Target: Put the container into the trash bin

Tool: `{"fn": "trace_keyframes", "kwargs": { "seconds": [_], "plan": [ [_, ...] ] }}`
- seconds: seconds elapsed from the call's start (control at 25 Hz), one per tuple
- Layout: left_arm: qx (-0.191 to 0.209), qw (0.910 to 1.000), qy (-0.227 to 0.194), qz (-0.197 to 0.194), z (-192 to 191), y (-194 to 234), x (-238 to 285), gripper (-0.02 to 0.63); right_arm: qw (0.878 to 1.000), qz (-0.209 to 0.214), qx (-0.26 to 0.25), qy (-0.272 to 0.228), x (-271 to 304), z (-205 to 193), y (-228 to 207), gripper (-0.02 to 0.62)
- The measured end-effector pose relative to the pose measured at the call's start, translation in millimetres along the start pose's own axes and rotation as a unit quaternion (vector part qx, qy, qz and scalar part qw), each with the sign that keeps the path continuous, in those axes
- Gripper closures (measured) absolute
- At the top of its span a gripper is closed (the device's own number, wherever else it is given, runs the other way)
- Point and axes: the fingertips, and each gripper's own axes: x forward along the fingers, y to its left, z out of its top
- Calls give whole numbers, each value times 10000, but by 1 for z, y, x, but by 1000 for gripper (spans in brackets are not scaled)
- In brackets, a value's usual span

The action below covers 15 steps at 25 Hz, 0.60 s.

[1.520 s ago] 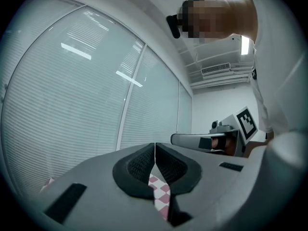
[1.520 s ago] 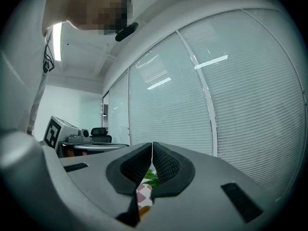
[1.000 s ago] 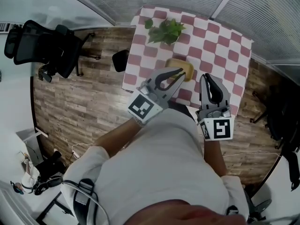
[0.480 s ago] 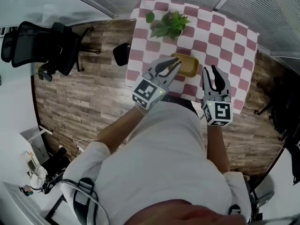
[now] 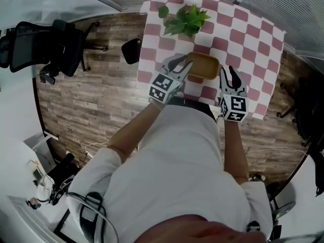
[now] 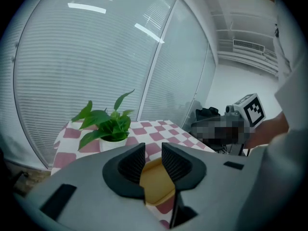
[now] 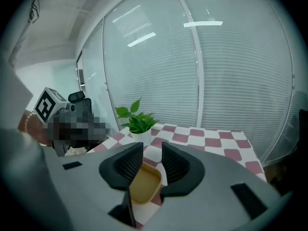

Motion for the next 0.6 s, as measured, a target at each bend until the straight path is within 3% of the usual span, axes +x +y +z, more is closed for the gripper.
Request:
{"fn": "trace_keyframes", "kwargs": {
  "seconds": [0.36, 0.6],
  "plan": [
    [-471, 9971, 585, 120, -64, 27, 31, 495, 9971, -92, 338, 670, 34, -68, -8, 459],
    [-698, 9944, 764, 209, -90, 36, 44, 486, 9928, -137, 629, 1007, 50, -102, -10, 452]
  ]
}}
